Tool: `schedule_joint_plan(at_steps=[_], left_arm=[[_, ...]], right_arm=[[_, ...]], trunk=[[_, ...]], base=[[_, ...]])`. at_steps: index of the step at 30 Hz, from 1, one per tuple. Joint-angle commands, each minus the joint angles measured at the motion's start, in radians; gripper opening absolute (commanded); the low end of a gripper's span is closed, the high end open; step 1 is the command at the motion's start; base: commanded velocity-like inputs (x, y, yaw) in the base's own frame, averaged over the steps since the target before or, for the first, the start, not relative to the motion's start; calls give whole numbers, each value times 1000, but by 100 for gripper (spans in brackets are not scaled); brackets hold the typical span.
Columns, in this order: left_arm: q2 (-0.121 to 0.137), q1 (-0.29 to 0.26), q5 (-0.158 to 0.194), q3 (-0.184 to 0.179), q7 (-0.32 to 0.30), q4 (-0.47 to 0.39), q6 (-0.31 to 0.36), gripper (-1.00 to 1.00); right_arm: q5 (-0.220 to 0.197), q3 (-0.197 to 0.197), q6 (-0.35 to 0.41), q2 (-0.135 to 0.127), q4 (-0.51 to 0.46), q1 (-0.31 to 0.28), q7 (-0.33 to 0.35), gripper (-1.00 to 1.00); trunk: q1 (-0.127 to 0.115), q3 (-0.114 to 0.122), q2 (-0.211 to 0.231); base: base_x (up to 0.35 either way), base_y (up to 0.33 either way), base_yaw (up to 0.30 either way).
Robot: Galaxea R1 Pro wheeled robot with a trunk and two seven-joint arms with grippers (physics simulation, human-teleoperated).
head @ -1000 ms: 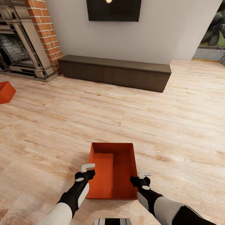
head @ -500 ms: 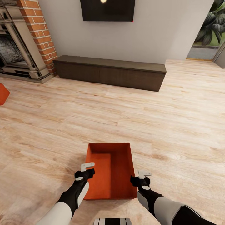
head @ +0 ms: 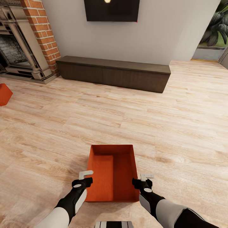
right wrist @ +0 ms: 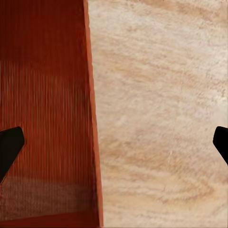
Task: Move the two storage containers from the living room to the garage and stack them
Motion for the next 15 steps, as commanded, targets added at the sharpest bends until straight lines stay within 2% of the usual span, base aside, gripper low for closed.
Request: schedule_joint_plan(at_steps=[1,5,15], left_arm=[[-1,0,3,3,1,-1,4,100],[-2,0,2,3,2,-1,1,100],[-3,0,1,-4,3,-14,-1,100]], right_arm=[[-8,9,-2,0,0,0,-4,100],[-8,9,-2,0,0,0,-3,100],[-8,7,-4,0,0,0,-3,100]], trunk=[[0,-1,0],[0,-1,0],[0,-1,0]], base=[[0,0,219],[0,0,116],[0,0,9]])
